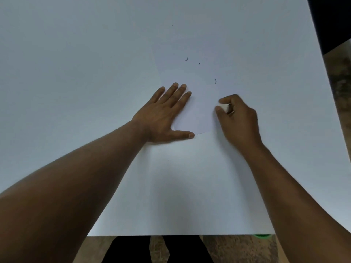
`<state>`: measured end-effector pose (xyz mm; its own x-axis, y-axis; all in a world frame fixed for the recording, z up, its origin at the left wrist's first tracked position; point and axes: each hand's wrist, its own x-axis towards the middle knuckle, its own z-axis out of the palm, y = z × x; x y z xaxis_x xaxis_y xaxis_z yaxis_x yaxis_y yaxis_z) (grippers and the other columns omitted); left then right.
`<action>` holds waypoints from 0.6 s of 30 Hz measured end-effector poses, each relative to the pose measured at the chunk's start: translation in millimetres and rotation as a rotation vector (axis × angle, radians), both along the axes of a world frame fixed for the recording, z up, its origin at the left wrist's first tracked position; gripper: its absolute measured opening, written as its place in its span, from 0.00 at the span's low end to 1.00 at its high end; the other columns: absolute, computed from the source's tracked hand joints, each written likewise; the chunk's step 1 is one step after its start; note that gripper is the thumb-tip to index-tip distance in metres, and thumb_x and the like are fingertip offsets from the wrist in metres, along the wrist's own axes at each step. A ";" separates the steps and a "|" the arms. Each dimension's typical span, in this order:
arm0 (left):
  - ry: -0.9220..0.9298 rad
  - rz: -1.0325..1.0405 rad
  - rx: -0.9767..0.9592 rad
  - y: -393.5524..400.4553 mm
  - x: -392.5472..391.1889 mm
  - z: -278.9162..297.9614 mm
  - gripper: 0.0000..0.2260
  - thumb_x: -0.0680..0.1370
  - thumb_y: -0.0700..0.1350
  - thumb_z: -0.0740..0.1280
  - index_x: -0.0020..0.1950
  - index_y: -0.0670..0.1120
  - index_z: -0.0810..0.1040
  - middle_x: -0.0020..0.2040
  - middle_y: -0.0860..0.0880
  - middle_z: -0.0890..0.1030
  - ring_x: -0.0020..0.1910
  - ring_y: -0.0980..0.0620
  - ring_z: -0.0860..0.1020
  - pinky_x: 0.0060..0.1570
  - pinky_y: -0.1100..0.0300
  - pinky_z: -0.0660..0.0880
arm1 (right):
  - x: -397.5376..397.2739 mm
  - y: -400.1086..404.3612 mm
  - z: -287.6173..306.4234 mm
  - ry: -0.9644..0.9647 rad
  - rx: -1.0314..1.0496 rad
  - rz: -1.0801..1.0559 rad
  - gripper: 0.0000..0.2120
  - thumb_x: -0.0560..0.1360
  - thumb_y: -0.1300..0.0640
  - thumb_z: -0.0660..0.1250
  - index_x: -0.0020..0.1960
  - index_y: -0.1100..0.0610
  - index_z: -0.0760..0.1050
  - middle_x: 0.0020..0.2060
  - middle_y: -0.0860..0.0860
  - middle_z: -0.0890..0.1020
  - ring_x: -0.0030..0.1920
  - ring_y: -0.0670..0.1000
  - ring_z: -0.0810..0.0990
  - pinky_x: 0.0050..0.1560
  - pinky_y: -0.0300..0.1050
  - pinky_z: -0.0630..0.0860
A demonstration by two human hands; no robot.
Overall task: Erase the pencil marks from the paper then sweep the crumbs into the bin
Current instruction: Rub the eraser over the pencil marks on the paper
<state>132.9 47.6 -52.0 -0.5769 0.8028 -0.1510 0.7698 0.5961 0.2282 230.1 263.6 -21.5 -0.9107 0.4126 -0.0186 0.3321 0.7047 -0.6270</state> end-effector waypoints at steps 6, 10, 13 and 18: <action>0.030 0.012 -0.021 -1.3 2.8 -2.7 0.52 0.73 0.80 0.43 0.84 0.44 0.40 0.84 0.47 0.38 0.82 0.51 0.35 0.81 0.47 0.40 | -1.7 -47.1 -1.9 0.060 0.039 0.264 0.05 0.76 0.54 0.65 0.47 0.53 0.79 0.36 0.47 0.82 0.37 0.49 0.80 0.42 0.48 0.78; 0.038 0.014 -0.006 -1.3 3.1 -2.9 0.51 0.73 0.79 0.42 0.84 0.43 0.42 0.84 0.47 0.39 0.82 0.50 0.36 0.81 0.46 0.42 | -3.9 -56.6 -8.1 0.061 0.162 0.379 0.06 0.76 0.57 0.62 0.43 0.55 0.76 0.33 0.48 0.78 0.33 0.52 0.76 0.37 0.50 0.76; 0.036 0.020 -0.021 -0.7 2.2 -2.2 0.52 0.74 0.79 0.45 0.84 0.44 0.41 0.84 0.48 0.39 0.82 0.51 0.35 0.81 0.47 0.39 | -22.1 -24.6 -11.8 0.058 0.331 0.227 0.13 0.76 0.54 0.56 0.44 0.57 0.78 0.36 0.55 0.82 0.37 0.60 0.79 0.39 0.49 0.74; 0.042 0.022 -0.020 0.0 2.7 -1.8 0.52 0.74 0.80 0.46 0.84 0.44 0.42 0.84 0.48 0.39 0.82 0.51 0.35 0.81 0.47 0.39 | -33.1 31.2 -4.7 0.028 0.241 0.083 0.09 0.77 0.54 0.62 0.48 0.56 0.81 0.38 0.54 0.84 0.40 0.57 0.81 0.43 0.44 0.73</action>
<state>135.6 47.6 -53.8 -0.6008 0.7865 -0.1427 0.7648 0.6175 0.1839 197.0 294.8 -26.3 -0.9406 0.3255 0.0965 0.2515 0.8590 -0.4459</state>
